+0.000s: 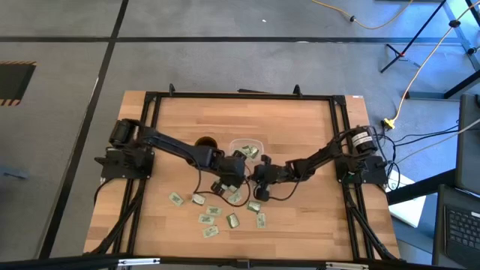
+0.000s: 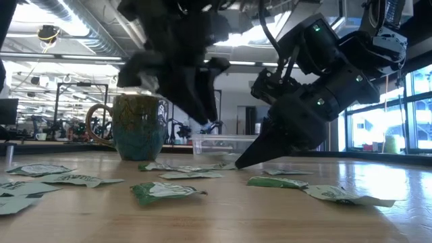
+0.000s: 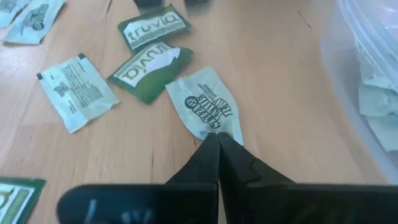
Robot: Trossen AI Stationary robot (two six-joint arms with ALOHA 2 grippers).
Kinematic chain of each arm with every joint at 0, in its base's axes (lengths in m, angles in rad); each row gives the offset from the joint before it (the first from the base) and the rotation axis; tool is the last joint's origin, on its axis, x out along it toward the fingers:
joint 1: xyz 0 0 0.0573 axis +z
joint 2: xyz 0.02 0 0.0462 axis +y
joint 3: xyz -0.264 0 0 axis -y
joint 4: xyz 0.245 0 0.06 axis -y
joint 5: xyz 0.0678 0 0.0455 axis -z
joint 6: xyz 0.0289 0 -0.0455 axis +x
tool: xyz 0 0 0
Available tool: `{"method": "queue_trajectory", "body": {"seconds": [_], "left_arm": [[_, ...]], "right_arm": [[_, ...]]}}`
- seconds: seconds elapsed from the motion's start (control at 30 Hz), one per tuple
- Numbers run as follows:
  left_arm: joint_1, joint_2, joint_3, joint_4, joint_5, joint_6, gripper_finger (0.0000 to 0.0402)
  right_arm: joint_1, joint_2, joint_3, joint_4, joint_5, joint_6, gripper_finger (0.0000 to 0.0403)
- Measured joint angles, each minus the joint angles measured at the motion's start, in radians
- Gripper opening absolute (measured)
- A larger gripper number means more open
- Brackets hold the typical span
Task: Pick and place items into bin
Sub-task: Put the light green stevia pack into the transparent bin
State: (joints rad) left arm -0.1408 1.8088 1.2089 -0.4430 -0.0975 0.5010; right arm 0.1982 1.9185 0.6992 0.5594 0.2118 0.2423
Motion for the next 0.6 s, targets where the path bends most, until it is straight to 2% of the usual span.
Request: {"method": "queue_trajectory", "body": {"seconds": [0.13,0.27,0.47,0.6], "left_arm": [[0.035,-0.073,-0.052,0.003,0.074,-0.052,0.0099],[0.063,-0.158,-0.145,0.082,0.122,-0.096,0.0094],[0.078,-0.292,-0.302,0.223,0.124,-0.154,0.0090],[0.078,-0.384,-0.394,0.322,0.119,-0.206,0.0090]], "right_arm": [[0.000,-0.035,-0.004,-0.028,-0.001,-0.010,0.0000],[0.001,-0.058,-0.002,-0.025,0.000,-0.012,0.0000],[0.001,-0.104,-0.002,-0.036,0.005,-0.017,0.0000],[-0.008,-0.180,-0.001,-0.069,0.060,-0.043,0.0000]]}}
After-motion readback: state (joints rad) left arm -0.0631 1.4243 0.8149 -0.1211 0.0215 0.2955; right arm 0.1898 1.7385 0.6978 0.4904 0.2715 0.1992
